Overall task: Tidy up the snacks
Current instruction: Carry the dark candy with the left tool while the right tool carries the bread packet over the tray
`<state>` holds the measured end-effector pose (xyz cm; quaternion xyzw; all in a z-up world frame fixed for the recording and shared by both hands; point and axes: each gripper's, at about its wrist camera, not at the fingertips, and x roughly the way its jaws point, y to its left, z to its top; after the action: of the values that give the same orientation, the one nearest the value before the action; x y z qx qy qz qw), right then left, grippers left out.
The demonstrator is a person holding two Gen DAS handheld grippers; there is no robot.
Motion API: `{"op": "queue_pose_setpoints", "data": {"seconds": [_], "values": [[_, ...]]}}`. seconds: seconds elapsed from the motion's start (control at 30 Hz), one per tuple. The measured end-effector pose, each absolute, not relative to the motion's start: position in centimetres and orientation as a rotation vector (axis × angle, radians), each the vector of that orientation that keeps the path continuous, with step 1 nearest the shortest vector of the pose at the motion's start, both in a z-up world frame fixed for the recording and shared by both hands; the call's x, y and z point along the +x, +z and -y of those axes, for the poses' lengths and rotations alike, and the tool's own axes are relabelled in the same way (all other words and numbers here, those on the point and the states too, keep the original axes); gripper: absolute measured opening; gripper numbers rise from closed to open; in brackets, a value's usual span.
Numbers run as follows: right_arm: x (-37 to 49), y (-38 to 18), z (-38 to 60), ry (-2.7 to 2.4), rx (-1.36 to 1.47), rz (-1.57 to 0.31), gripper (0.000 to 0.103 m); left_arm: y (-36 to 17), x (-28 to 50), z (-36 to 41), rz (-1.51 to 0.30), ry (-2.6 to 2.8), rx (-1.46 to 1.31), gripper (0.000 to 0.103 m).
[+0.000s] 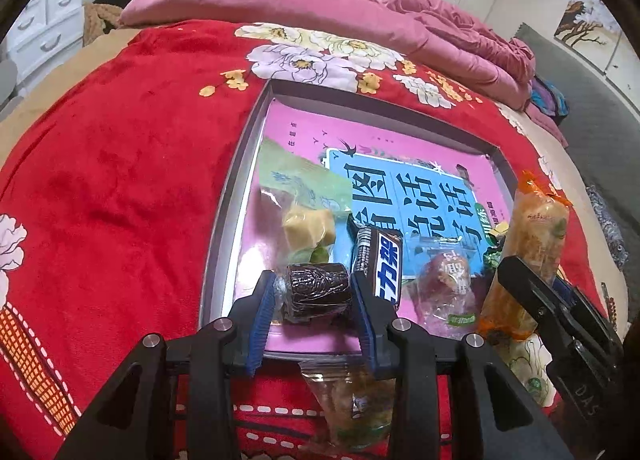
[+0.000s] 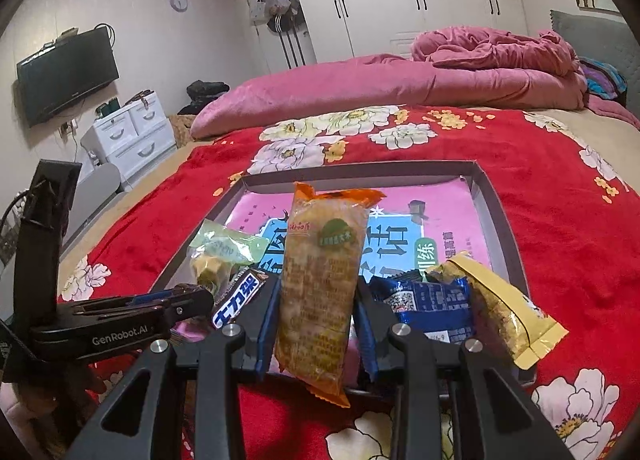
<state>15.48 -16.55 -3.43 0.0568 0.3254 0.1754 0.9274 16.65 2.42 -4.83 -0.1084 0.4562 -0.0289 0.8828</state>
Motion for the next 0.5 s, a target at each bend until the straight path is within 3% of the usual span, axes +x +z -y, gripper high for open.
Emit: {"op": "queue_pose_setpoints", "data": {"seconds": [0.43, 0.5], "values": [[15.13, -3.4, 16.34, 0.338, 0.091, -0.655, 0.036, -4.9, 16.69, -2.48, -0.95, -0.06, -0.224, 0.04], [15.05, -3.31, 16.5, 0.328, 0.093, -0.652, 0.042, -4.9, 16.7, -2.49, -0.95, -0.06, -0.224, 0.04]]}}
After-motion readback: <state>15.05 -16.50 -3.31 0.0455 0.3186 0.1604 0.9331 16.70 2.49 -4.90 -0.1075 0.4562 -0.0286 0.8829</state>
